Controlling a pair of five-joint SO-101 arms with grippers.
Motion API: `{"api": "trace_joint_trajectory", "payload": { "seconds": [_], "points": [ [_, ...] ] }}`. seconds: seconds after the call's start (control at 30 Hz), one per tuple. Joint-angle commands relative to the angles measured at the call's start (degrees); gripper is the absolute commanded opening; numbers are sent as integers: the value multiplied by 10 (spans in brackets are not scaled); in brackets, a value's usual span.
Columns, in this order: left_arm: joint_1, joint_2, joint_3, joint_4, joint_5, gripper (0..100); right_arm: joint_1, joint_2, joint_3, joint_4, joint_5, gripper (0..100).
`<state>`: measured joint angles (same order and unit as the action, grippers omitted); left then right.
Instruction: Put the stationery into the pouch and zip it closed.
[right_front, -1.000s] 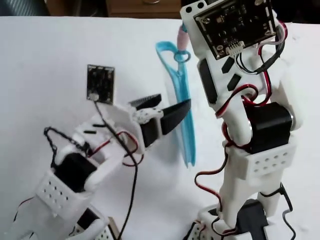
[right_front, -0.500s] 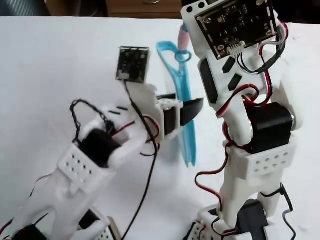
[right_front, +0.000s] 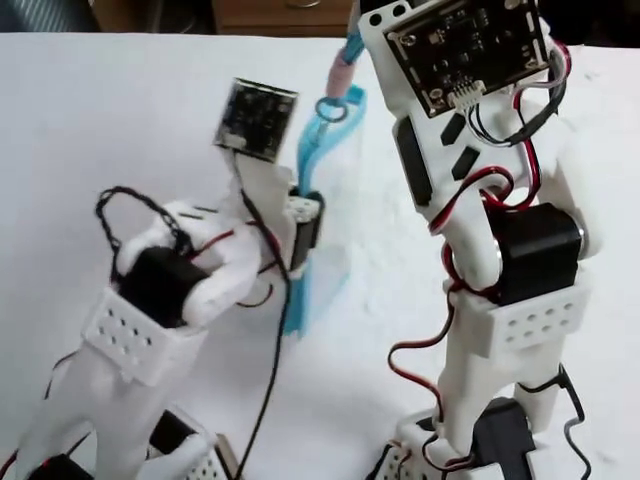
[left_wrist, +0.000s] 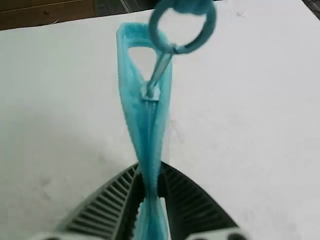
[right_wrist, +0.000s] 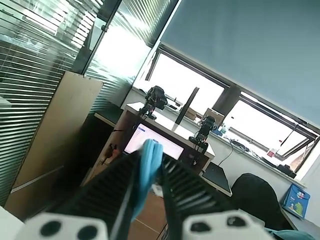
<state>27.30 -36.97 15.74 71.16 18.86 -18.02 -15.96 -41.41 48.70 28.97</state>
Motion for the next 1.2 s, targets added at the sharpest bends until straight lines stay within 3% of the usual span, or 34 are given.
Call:
{"api": "trace_joint_trajectory", "payload": {
  "seconds": [0.0,0.37,0.67,1.0,1.17],
  "points": [
    [-31,-29,-34,18,-6,26,1,-16,-17,1,-2,17],
    [-69,-145,-29,34,-25,25,67,-22,50,2,-5,17],
    [-209,-265,-30,33,-81,25,77,-22,62,21,-5,17],
    [-193,-447,-37,52,-124,24,81,9,62,14,-6,17],
    [-196,-478,-82,76,-124,24,95,35,66,-15,-6,17]
  ]
}}
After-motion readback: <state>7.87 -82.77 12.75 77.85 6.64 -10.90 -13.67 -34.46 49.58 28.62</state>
